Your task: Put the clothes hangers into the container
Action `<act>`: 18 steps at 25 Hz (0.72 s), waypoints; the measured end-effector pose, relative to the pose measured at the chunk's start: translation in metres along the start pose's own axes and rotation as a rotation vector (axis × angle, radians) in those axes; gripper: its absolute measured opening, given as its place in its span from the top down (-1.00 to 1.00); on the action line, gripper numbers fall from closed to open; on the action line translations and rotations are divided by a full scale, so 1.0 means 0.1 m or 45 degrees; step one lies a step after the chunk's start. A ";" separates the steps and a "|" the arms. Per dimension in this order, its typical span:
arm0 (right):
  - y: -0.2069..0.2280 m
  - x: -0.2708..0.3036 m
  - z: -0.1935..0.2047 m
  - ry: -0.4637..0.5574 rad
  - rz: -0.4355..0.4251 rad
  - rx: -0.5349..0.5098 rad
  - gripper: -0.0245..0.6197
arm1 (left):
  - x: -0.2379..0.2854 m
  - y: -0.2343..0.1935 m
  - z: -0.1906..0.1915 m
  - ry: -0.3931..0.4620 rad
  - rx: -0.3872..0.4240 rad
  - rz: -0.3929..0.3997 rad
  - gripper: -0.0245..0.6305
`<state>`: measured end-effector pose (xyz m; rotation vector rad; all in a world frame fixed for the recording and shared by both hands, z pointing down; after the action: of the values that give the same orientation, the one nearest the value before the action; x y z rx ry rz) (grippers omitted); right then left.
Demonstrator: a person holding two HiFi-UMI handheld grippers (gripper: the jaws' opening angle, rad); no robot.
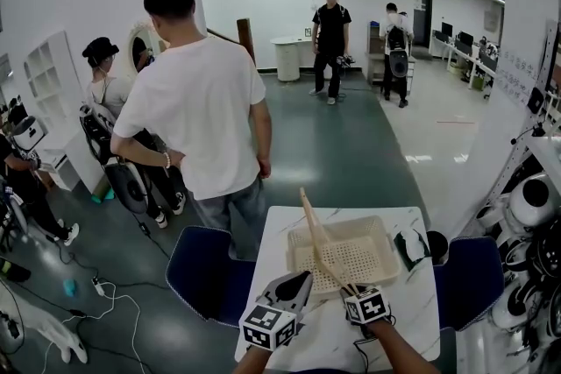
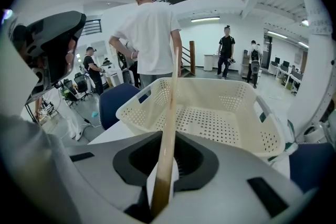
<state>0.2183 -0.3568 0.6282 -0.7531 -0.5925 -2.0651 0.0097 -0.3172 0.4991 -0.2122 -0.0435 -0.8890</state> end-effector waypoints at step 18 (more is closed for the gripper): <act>0.15 -0.02 -0.06 -0.019 0.029 0.003 0.63 | 0.01 -0.06 0.01 -0.004 -0.019 -0.012 0.91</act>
<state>0.2298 -0.3677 0.6244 -0.7716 -0.5920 -2.0395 0.0057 -0.3215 0.5008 -0.2276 -0.0404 -0.8988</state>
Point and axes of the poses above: the fingertips, and each gripper's own axes: x forward along the fingers, y to its right, z out of its underside, the point moved 10 cm from there along -x, backward along the fingers, and after that the axes turned 2 degrees about -z, right-handed, at the moved point
